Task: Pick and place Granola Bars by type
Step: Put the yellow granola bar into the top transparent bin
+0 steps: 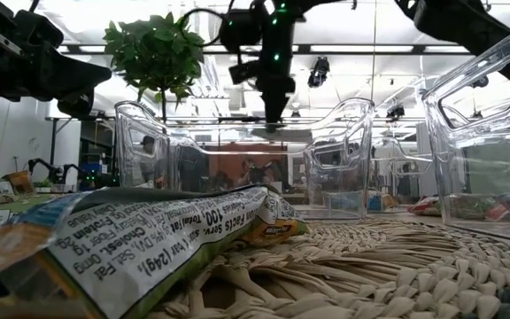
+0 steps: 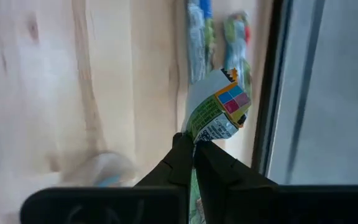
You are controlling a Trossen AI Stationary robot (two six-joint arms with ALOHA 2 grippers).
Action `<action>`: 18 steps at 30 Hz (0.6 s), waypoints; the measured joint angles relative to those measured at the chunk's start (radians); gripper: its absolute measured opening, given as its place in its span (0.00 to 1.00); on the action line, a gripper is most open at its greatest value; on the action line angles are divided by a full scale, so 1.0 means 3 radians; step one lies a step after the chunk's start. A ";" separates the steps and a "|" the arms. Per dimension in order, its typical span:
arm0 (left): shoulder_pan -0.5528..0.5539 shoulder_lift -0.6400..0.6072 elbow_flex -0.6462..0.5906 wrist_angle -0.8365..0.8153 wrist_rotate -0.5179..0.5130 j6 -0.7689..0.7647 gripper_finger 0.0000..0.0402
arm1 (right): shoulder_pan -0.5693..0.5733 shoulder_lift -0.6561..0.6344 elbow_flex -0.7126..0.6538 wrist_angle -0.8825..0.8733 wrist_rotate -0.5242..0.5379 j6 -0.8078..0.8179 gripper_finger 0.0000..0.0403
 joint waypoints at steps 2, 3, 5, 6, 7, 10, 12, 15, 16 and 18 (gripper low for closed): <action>0.0000 -0.0001 0.0000 0.0000 0.0001 0.0000 0.00 | 0.0003 -0.0067 0.0000 -0.0105 0.0000 0.0270 0.02; 0.0001 0.0000 0.0000 0.0000 -0.0001 -0.0001 0.00 | 0.0004 -0.0097 0.0000 -0.0168 0.0000 0.0409 0.02; 0.0001 0.0000 0.0000 0.0000 -0.0001 -0.0001 0.00 | 0.0004 -0.0150 0.0000 -0.0313 -0.0001 0.0673 0.02; 0.0000 0.0000 0.0000 0.0000 -0.0001 0.0000 0.00 | 0.0004 -0.0176 0.0000 -0.0373 -0.0001 0.0794 0.02; 0.0000 0.0000 0.0000 0.0000 0.0000 -0.0001 0.00 | 0.0004 -0.0202 0.0000 -0.0431 -0.0001 0.0903 0.02; 0.0000 0.0000 0.0000 0.0000 -0.0001 -0.0001 0.00 | 0.0003 -0.0298 -0.0013 -0.0456 -0.0009 0.1238 0.02; 0.0000 0.0000 0.0000 0.0000 -0.0001 -0.0001 0.00 | -0.0003 -0.0346 -0.0016 -0.0463 -0.0029 0.1455 0.02; 0.0000 0.0000 0.0000 0.0000 0.0000 -0.0001 0.00 | -0.0024 -0.0400 -0.0038 -0.0461 -0.0057 0.1747 0.02; 0.0000 0.0000 0.0000 0.0000 0.0000 -0.0001 0.00 | -0.0035 -0.0411 -0.0056 -0.0459 -0.0086 0.1817 0.02; 0.0001 0.0000 0.0000 0.0000 -0.0001 -0.0001 0.00 | -0.0061 -0.0433 -0.0109 -0.0458 -0.0119 0.1957 0.02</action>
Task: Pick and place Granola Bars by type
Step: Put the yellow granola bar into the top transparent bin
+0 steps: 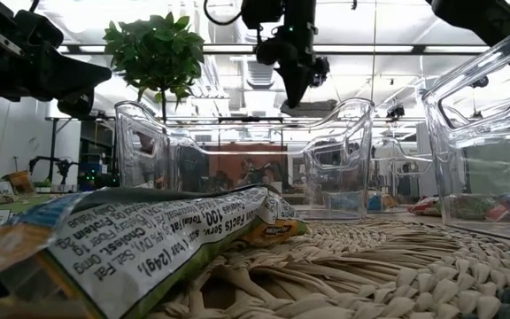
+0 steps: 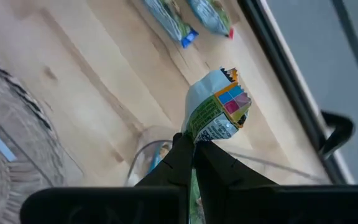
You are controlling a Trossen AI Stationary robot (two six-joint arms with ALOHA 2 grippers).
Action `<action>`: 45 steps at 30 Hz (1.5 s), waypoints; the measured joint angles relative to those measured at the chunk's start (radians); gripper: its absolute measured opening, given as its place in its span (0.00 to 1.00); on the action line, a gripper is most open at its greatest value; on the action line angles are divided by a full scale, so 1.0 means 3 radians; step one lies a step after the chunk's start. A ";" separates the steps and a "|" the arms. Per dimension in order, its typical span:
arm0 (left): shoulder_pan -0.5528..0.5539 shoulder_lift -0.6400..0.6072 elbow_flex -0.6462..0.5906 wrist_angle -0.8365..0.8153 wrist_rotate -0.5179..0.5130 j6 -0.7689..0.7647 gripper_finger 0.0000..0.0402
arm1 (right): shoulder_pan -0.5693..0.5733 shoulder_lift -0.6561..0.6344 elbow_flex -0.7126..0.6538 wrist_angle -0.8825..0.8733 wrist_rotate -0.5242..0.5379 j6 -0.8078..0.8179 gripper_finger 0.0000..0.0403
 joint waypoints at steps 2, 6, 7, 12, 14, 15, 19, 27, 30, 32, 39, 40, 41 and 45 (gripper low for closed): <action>0.0000 0.0000 0.0000 0.0000 0.0000 0.0000 0.00 | -0.0019 -0.0045 -0.0112 0.0000 -0.0012 0.0123 0.02; -0.0001 0.0000 0.0000 0.0000 0.0001 0.0001 0.00 | -0.0055 -0.0234 -0.0465 0.0001 -0.0021 0.0286 0.02; 0.0000 0.0000 0.0000 0.0000 0.0000 0.0001 0.00 | -0.0058 -0.0295 -0.0579 0.0003 -0.0022 0.0322 0.02; -0.0001 0.0000 0.0000 0.0000 0.0000 0.0001 0.00 | -0.0061 -0.0667 -0.1294 0.0225 -0.0087 0.0518 0.02; -0.0001 0.0000 0.0000 0.0000 0.0000 0.0001 0.00 | -0.0061 -0.0826 -0.1588 0.0437 -0.0109 0.0563 0.02; 0.0000 0.0000 0.0000 0.0000 0.0000 0.0001 0.00 | -0.0061 -0.0899 -0.1729 0.0538 -0.0126 0.0577 0.02; 0.0000 0.0000 0.0000 0.0000 0.0000 0.0001 0.00 | -0.0064 -0.1048 -0.2169 0.0849 -0.0171 0.0645 0.02; -0.0001 0.0000 0.0000 0.0000 0.0001 0.0001 0.00 | -0.0093 -0.1101 -0.2713 0.1209 -0.0296 0.0730 0.02; 0.0000 0.0000 0.0000 0.0000 0.0001 0.0001 0.00 | -0.0089 -0.1102 -0.2851 0.1317 -0.0369 0.0743 0.02; 0.0000 0.0000 0.0000 0.0000 0.0000 0.0000 0.00 | -0.0089 -0.1101 -0.2928 0.1376 -0.0388 0.0744 0.02; 0.0000 0.0000 0.0000 0.0000 0.0000 0.0000 0.00 | -0.0091 -0.1102 -0.3222 0.1553 -0.0459 0.0819 0.02; 0.0000 0.0000 0.0000 0.0000 0.0000 0.0000 0.00 | -0.0091 -0.1102 -0.3271 0.1593 -0.0458 0.0819 0.02; 0.0000 0.0000 0.0000 0.0000 0.0000 0.0000 0.00 | -0.0091 -0.1102 -0.3316 0.1636 -0.0459 0.0821 0.02; 0.0000 0.0000 0.0000 0.0000 0.0001 0.0000 0.00 | -0.0118 -0.1101 -0.3456 0.1774 -0.0457 0.0786 0.02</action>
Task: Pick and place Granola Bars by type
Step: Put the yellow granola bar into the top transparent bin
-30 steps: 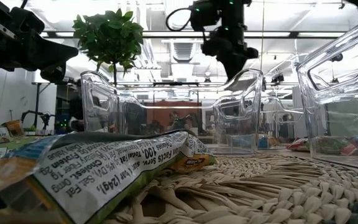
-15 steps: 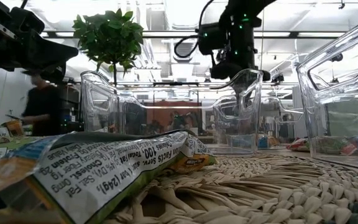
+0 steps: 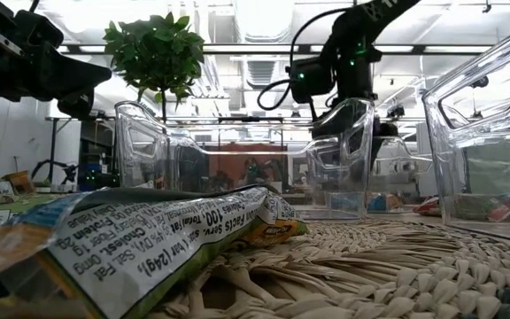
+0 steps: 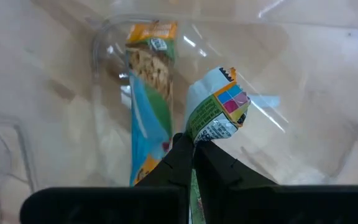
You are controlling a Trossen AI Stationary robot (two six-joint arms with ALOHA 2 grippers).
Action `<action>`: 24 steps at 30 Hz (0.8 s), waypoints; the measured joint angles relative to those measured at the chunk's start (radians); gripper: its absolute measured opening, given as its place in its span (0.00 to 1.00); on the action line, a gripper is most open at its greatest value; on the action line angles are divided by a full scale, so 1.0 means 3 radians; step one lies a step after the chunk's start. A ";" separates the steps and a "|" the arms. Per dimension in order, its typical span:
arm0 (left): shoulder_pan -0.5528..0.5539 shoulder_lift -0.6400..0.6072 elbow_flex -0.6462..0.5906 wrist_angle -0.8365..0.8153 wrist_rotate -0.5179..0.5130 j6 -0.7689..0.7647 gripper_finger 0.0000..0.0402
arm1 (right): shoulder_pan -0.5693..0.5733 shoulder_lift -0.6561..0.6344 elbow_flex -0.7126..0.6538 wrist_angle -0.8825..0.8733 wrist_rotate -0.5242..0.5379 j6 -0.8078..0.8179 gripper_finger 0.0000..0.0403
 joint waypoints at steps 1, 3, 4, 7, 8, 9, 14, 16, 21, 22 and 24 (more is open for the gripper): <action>-0.0001 -0.0001 0.0000 0.0000 -0.0001 0.0001 0.00 | -0.0010 0.0000 -0.0030 0.0055 -0.0001 -0.0023 0.02; 0.0000 0.0000 0.0000 0.0000 -0.0001 0.0000 0.00 | -0.0031 0.0000 -0.0093 0.0157 -0.0006 -0.0061 0.02; 0.0000 0.0000 0.0000 0.0000 0.0000 0.0001 0.00 | -0.0037 0.0000 -0.0115 0.0201 -0.0017 -0.0072 0.02; 0.0000 0.0000 0.0000 0.0000 -0.0001 0.0000 0.00 | -0.0039 -0.0005 -0.0135 0.0241 -0.0016 -0.0082 0.02; -0.0001 0.0000 0.0000 0.0000 0.0000 0.0001 0.00 | -0.0037 -0.0005 -0.0135 0.0242 -0.0013 -0.0083 0.02; -0.0001 0.0000 0.0000 0.0000 -0.0001 0.0000 0.00 | -0.0037 -0.0005 -0.0135 0.0241 -0.0012 -0.0084 0.02; -0.0001 -0.0001 0.0000 0.0000 -0.0001 0.0001 0.00 | -0.0037 -0.0008 -0.0112 0.0235 0.0013 -0.0126 0.04; -0.0001 0.0000 0.0000 0.0000 -0.0001 0.0001 0.00 | -0.0037 -0.0010 -0.0094 0.0232 0.0028 -0.0141 0.07; -0.0001 0.0000 0.0000 0.0000 -0.0001 0.0001 0.00 | -0.0040 -0.0015 0.0004 0.0058 0.0097 -0.0163 0.21; 0.0000 0.0000 0.0000 0.0000 -0.0001 0.0001 0.00 | -0.0040 -0.0015 0.0027 0.0009 0.0123 -0.0185 0.23; -0.0001 0.0000 0.0000 0.0000 -0.0001 0.0001 0.00 | -0.0040 -0.0015 0.0081 -0.0116 0.0138 -0.0245 0.29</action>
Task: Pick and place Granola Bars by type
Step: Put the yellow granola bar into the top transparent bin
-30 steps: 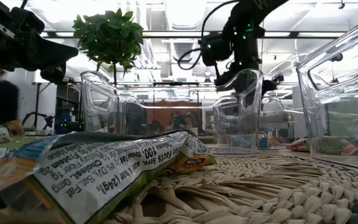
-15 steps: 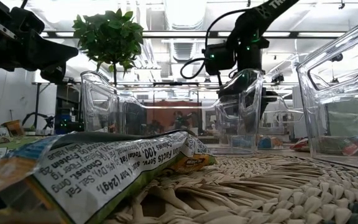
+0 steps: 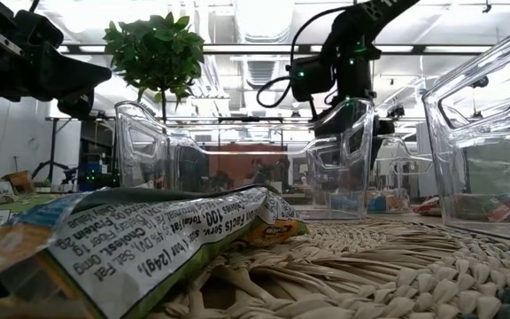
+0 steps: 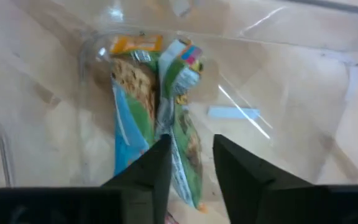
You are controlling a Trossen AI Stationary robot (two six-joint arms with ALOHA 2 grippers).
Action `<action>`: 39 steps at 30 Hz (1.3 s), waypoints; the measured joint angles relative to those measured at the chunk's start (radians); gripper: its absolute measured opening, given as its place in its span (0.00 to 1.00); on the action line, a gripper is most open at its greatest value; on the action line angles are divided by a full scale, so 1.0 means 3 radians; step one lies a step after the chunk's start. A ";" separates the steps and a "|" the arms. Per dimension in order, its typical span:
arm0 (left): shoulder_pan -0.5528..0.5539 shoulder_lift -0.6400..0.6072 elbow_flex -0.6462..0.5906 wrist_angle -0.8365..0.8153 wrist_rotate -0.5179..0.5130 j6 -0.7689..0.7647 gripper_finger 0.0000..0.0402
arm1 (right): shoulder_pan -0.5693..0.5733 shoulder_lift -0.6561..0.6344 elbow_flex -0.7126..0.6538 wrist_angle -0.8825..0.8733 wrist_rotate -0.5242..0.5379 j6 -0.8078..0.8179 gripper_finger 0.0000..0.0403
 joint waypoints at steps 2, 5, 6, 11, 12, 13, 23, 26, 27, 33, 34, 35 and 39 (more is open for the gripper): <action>0.0000 -0.0001 0.0000 0.0000 0.0000 0.0000 0.00 | 0.0000 -0.0007 0.0067 -0.0091 0.0000 -0.0039 0.34; 0.0000 -0.0001 0.0000 0.0000 0.0000 0.0000 0.00 | 0.0003 -0.0065 0.0172 -0.0206 0.0000 -0.0077 0.39; 0.0001 0.0000 0.0000 0.0000 0.0000 0.0000 0.00 | 0.0006 -0.0098 0.0213 -0.0215 0.0000 -0.0078 0.40; 0.0001 0.0000 0.0000 -0.0001 0.0000 0.0000 0.00 | 0.0062 -0.0255 0.0422 -0.0269 0.0092 -0.0223 0.45; 0.0000 0.0000 0.0000 -0.0001 0.0000 0.0000 0.00 | 0.0078 -0.0281 0.0478 -0.0280 0.0094 -0.0259 0.46; 0.0000 0.0000 0.0000 0.0000 0.0001 0.0000 0.00 | 0.0096 -0.0303 0.0534 -0.0292 0.0095 -0.0276 0.47; 0.0001 0.0000 0.0000 0.0000 0.0000 0.0000 0.00 | 0.0253 -0.0446 0.0959 -0.0350 0.0077 -0.0653 0.52; 0.0000 0.0000 0.0000 -0.0001 0.0001 -0.0001 0.00 | 0.0322 -0.0458 0.1078 -0.0349 0.0027 -0.0816 0.53; 0.0000 0.0000 0.0000 -0.0001 0.0000 -0.0001 0.00 | 0.0352 -0.0458 0.1122 -0.0346 -0.0029 -0.0904 0.53; 0.0000 0.0000 0.0000 0.0000 0.0000 0.0000 0.00 | 0.0606 -0.0456 0.1400 -0.0277 -0.0281 -0.1399 0.53; 0.0000 0.0000 0.0000 0.0000 0.0001 0.0000 0.00 | 0.0662 -0.0456 0.1430 -0.0233 -0.0279 -0.1458 0.53; 0.0001 0.0000 0.0000 0.0000 0.0000 0.0000 0.00 | 0.0718 -0.0456 0.1456 -0.0177 -0.0280 -0.1504 0.53; 0.0001 0.0000 0.0000 0.0000 0.0000 0.0000 0.00 | 0.0978 -0.0453 0.1517 0.0059 -0.0283 -0.1659 0.52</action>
